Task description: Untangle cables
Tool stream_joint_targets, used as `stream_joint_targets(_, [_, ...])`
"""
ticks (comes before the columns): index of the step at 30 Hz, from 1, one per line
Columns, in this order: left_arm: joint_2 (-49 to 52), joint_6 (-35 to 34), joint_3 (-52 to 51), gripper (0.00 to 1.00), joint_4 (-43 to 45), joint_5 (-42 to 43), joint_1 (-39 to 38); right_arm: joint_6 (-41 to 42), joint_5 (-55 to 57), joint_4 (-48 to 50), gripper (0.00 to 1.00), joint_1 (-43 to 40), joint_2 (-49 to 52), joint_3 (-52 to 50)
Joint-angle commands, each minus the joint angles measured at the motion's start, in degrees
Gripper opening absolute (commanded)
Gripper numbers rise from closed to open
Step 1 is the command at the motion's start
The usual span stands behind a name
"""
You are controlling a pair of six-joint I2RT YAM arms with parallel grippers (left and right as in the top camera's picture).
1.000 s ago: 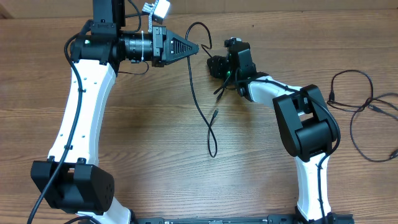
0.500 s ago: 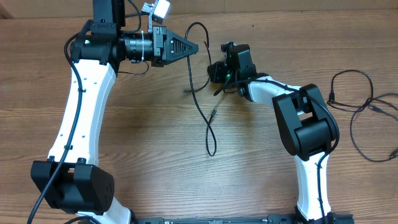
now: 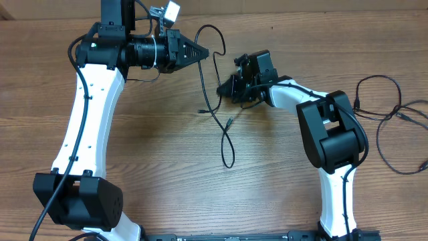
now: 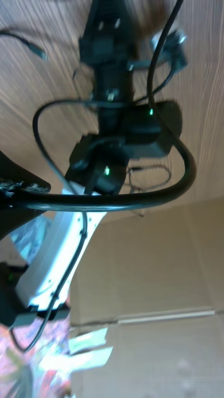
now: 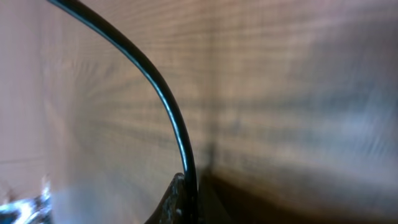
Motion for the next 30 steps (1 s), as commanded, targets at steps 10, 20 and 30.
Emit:
stream_joint_targets(10, [-1.38,-3.50,1.05,0.04,-3.58,-31.47,-0.09,-0.50,-8.98,-19.69,0.04,0.48,1.55,-2.25])
stream_joint_targets(20, [2.62,-5.55,0.94,0.04,-5.07,-46.18,-0.15,-8.24,-13.46,-32.65,0.04,0.55,1.55,-2.27])
stream_joint_targets(30, [13.49,-5.51,0.94,0.04,-5.60,-45.18,-0.20,-12.33,-13.88,-37.57,0.04,2.97,1.55,-2.27])
